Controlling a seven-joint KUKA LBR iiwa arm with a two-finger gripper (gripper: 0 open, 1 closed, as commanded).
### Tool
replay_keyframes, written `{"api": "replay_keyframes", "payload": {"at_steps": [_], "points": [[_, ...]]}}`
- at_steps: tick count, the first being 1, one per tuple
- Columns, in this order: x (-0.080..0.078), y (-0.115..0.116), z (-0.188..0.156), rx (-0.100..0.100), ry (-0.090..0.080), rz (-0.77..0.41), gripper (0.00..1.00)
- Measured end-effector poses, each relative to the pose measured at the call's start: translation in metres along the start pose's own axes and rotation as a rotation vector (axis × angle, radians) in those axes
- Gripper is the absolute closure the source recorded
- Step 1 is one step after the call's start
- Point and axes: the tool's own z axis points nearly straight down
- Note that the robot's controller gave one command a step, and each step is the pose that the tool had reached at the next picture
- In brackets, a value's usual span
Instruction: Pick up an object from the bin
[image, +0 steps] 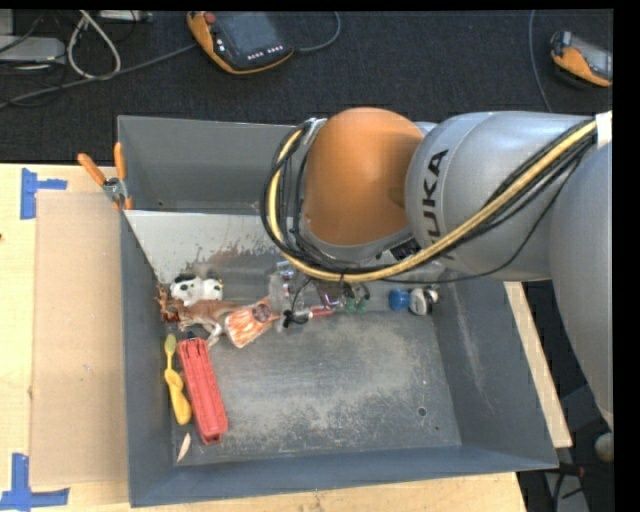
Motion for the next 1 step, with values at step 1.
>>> {"api": "replay_keyframes", "payload": {"at_steps": [1], "points": [[-0.0228, 0.0300, 0.0470, 0.004, -0.001, -0.258, 1.00]]}}
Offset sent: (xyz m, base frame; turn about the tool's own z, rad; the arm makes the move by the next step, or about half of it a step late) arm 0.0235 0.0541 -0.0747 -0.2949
